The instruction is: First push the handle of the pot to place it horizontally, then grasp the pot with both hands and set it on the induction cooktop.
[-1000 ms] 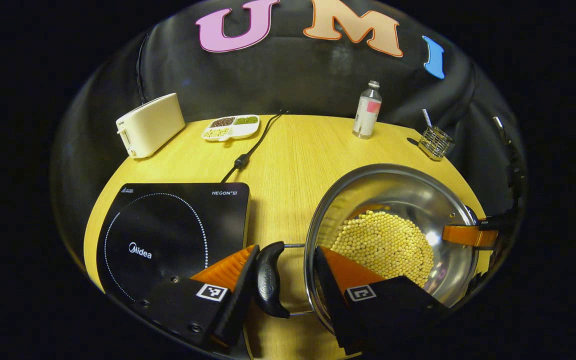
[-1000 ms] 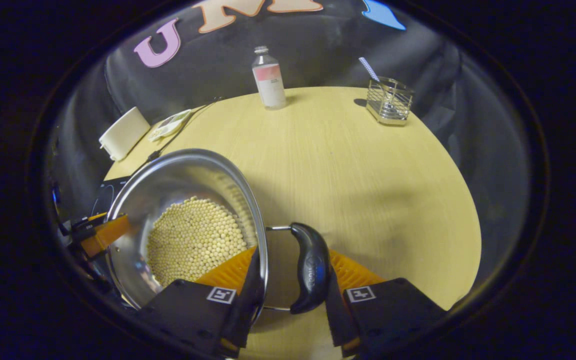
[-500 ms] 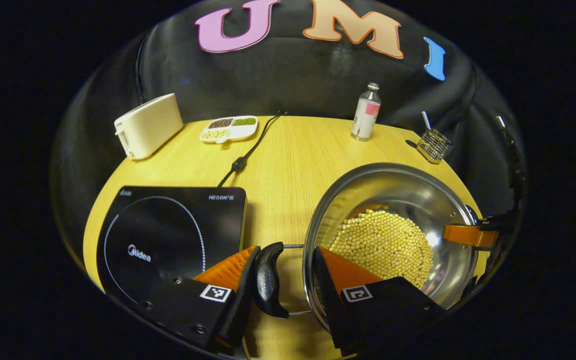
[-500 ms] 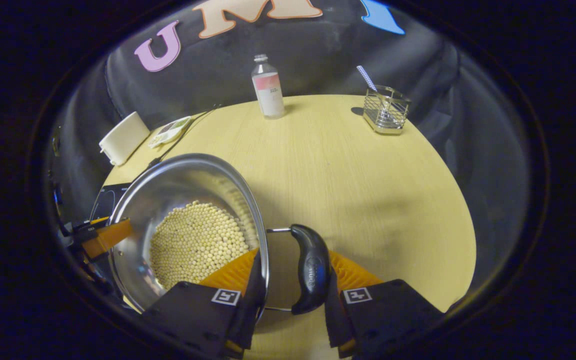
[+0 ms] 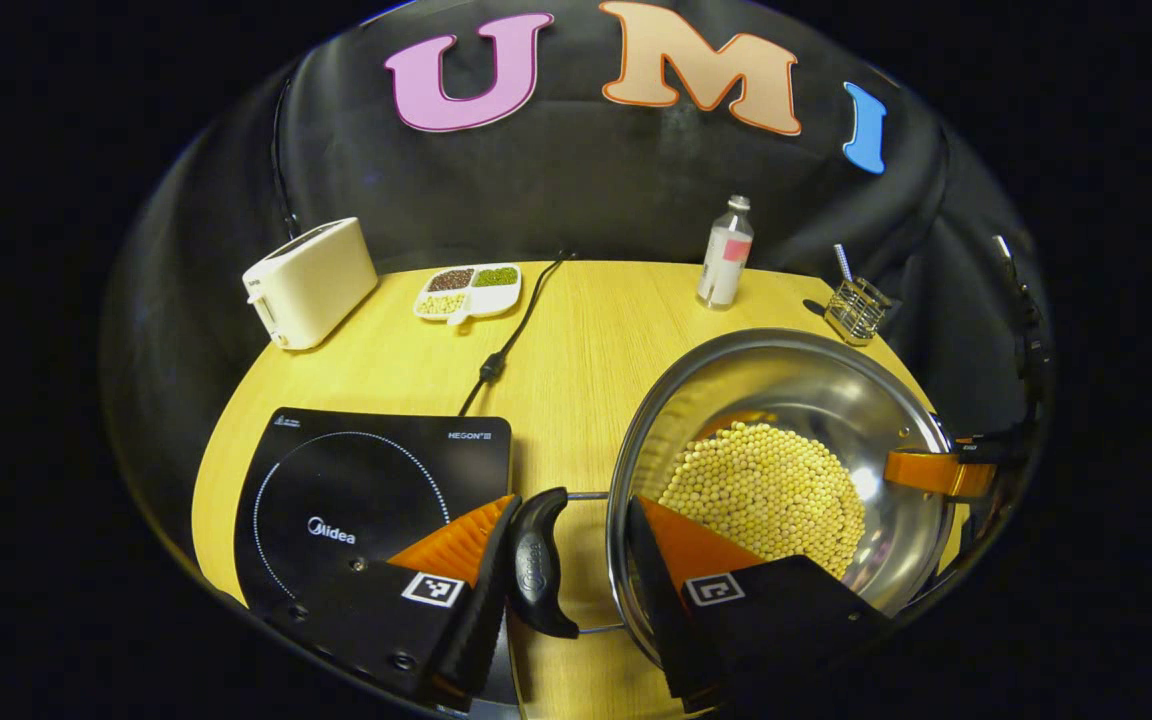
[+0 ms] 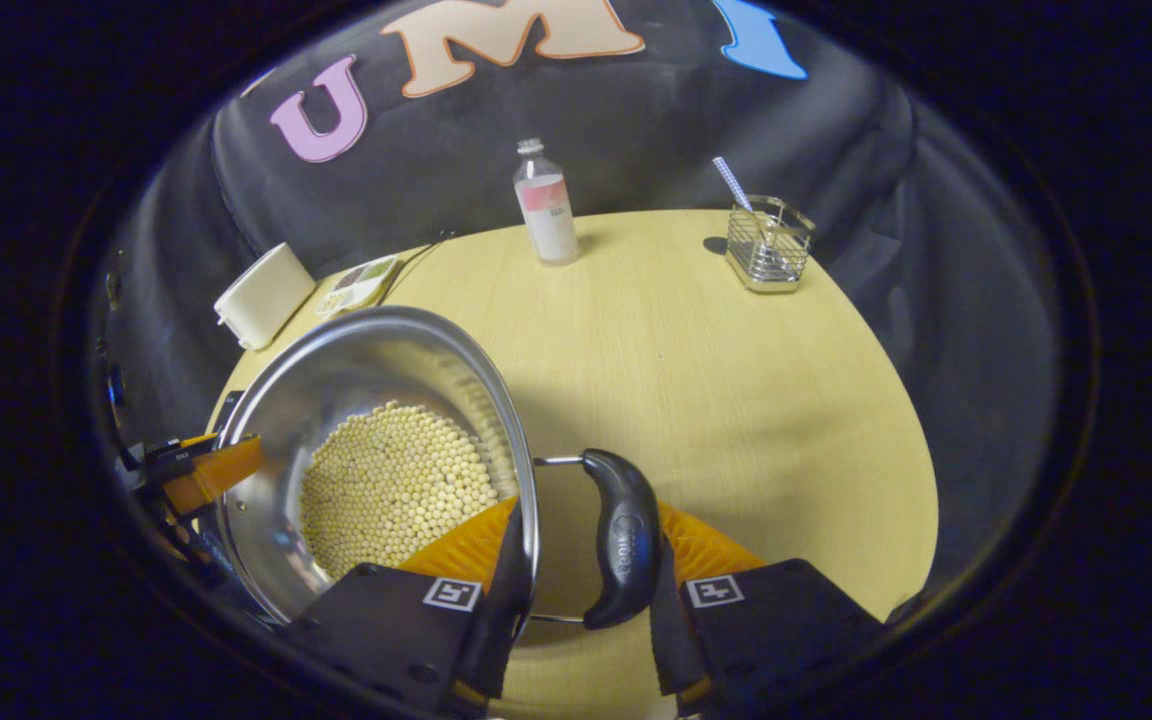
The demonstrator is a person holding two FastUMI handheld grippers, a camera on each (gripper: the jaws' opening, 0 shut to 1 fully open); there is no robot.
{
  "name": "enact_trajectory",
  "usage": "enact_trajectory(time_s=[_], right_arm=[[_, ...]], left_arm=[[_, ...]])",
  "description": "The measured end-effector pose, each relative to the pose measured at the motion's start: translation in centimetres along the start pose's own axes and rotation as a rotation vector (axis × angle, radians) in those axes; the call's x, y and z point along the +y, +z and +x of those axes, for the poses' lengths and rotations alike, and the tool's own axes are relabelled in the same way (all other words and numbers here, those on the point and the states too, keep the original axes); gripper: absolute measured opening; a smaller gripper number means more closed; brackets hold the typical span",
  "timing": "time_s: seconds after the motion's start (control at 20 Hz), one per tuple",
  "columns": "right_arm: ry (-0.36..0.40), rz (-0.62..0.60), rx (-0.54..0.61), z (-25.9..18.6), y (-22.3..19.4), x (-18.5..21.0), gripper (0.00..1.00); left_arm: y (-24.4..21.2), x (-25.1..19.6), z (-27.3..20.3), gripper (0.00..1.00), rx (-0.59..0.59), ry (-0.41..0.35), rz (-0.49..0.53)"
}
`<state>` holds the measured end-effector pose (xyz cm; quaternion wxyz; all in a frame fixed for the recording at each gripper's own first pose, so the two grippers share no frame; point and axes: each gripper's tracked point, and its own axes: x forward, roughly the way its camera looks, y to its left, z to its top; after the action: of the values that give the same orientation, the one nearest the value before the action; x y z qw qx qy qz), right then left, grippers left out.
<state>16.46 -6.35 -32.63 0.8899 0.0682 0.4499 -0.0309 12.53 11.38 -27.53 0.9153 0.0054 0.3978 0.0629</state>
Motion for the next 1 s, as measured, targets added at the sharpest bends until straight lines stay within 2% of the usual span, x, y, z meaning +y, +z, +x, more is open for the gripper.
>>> enact_trajectory(time_s=[0.25,0.3,0.45,0.5,0.55,0.6,0.65,0.7,0.8,0.85,1.0], right_arm=[[0.045,-0.03,-0.021,-2.4,1.1,2.8,0.59],[0.05,-0.038,-0.023,-2.8,1.2,3.8,0.54],[0.056,-0.058,-0.038,-3.7,1.6,6.6,0.59],[0.055,-0.059,-0.044,-3.9,1.6,7.9,0.59],[0.053,-0.058,-0.047,-4.1,1.4,9.1,0.53],[0.048,-0.055,-0.049,-4.3,1.1,10.4,0.53],[0.038,-0.045,-0.051,-4.5,0.8,11.9,0.59],[0.031,-0.036,-0.053,-4.8,0.5,13.4,0.54],[0.024,-0.021,-0.061,-5.1,-0.1,16.4,0.54],[0.021,-0.012,-0.062,-5.1,-0.4,18.0,0.59],[0.028,0.015,-0.054,-4.6,-1.7,22.5,0.54]], left_arm=[[0.9,2.4,-3.5,0.66,-0.042,0.045,-0.024],[0.9,3.2,-3.9,0.66,-0.045,0.05,-0.038],[0.7,5.8,-5.1,0.67,-0.039,0.043,-0.066],[0.7,7.0,-5.4,0.67,-0.042,0.04,-0.067],[0.6,8.3,-5.6,0.67,-0.042,0.037,-0.068],[0.5,9.7,-5.7,0.66,-0.04,0.03,-0.064],[0.5,11.0,-5.9,0.66,-0.036,0.02,-0.061],[0.4,12.7,-6.0,0.66,-0.024,0.007,-0.056],[0.3,15.7,-6.3,0.66,-0.021,-0.007,-0.046],[0.4,17.3,-6.3,0.67,-0.02,-0.006,-0.036],[0.0,21.6,-6.6,0.66,-0.014,-0.001,-0.019]])
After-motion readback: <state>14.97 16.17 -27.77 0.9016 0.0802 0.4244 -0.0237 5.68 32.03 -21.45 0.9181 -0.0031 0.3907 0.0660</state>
